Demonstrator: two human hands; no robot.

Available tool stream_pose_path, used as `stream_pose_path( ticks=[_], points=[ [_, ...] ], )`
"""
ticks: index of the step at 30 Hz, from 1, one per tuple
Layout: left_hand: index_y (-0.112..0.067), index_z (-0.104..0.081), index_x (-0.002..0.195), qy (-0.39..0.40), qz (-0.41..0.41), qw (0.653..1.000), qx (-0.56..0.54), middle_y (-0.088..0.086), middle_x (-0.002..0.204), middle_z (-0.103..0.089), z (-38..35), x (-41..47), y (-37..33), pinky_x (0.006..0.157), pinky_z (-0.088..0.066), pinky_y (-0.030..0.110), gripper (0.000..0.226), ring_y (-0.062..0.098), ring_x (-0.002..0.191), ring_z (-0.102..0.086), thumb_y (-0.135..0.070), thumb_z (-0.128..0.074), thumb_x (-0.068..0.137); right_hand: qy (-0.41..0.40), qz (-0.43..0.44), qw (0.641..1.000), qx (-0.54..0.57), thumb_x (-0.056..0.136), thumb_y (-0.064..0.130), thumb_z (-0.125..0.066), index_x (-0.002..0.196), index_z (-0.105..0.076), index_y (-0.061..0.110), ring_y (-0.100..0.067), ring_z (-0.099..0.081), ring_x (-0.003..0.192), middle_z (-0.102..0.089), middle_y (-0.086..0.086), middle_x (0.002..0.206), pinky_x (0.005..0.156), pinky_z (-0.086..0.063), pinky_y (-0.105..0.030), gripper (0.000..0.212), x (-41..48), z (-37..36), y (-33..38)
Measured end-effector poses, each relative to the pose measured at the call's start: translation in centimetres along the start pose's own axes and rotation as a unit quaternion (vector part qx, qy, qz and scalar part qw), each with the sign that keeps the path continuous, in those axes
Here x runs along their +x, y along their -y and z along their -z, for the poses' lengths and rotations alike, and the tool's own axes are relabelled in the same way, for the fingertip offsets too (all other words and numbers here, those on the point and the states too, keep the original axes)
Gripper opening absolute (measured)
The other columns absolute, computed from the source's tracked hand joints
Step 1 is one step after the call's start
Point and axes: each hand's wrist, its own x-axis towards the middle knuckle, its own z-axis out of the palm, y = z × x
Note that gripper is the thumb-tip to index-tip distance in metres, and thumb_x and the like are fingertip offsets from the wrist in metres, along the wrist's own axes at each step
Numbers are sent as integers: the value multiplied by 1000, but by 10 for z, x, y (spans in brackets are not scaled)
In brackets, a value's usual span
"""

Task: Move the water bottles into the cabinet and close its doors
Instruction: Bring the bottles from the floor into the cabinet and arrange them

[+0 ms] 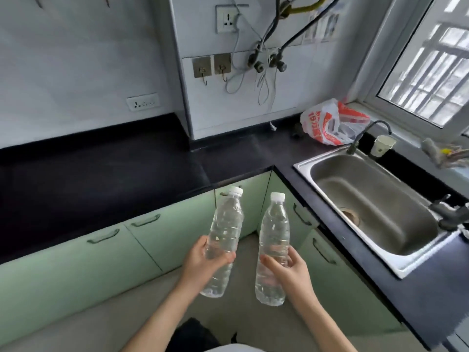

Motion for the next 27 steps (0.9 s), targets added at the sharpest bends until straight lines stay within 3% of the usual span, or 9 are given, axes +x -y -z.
stream_pose_path(
  ticks=[3,5,7,10,13,15,20,23,27],
  points=[
    [-29,-58,88,-64,13,998,-23,-37,73,-66,-7,-34,7,57,-45,5,30,-16,64,-62,-20,-84,76,56,-5,998,-26,76,11,-82,95,-68,9,-20,-71,72,-75,-12,84,64,-58,-31,24,-6,5,-1],
    [-34,-50,82,-102,18,993,-57,-43,62,-59,-7,-56,5,53,-41,3,39,-16,63,-60,-16,-84,77,98,1,994,-47,77,10,-82,94,-68,11,-18,-71,72,-75,-10,83,65,-57,-28,22,-9,2,2],
    [-34,-49,80,-145,18,987,-67,-43,61,-59,0,-79,3,59,-43,9,39,-16,63,-60,-16,-83,78,136,12,989,-61,77,10,-81,93,-67,12,-19,-72,74,-75,-9,85,68,-58,-30,21,-12,-7,8],
    [-24,-59,86,-209,18,973,-93,-24,71,-71,20,-111,6,61,-48,15,29,-5,67,-65,-24,-84,71,188,39,979,-73,78,11,-80,93,-68,12,-17,-71,74,-74,-7,84,69,-57,-27,19,-24,-29,20],
    [-10,-64,95,-283,15,953,-111,-4,76,-72,43,-146,10,54,-48,12,40,1,63,-66,-24,-86,65,240,60,966,-73,79,10,-78,93,-67,12,-13,-70,71,-74,-6,83,62,-54,-18,17,-44,-56,30],
    [-12,-65,94,-324,23,939,-111,-2,79,-73,59,-172,19,56,-47,10,37,0,64,-66,-24,-87,67,280,62,955,-75,80,10,-78,95,-67,13,-14,-70,73,-74,-5,83,61,-53,-16,18,-60,-75,31],
    [-23,-66,89,-428,72,890,-140,-15,77,-72,93,-248,68,60,-47,19,51,-1,63,-66,-48,-80,46,369,68,919,-118,80,10,-78,95,-67,15,-11,-69,69,-74,-4,82,60,-53,-19,19,-114,-132,7],
    [-18,-67,88,-487,99,848,-182,-7,73,-73,103,-304,104,58,-48,16,49,1,61,-65,-40,-82,47,429,56,887,-161,78,11,-79,96,-68,15,-17,-71,72,-74,-5,82,69,-57,-32,21,-157,-165,-21],
    [-15,-67,89,-560,128,784,-235,4,80,-75,122,-400,154,61,-52,24,52,10,67,-70,-40,-84,47,514,47,829,-214,76,15,-83,97,-68,13,-22,-73,76,-75,-3,82,72,-60,-38,26,-241,-224,-63]
  ],
)
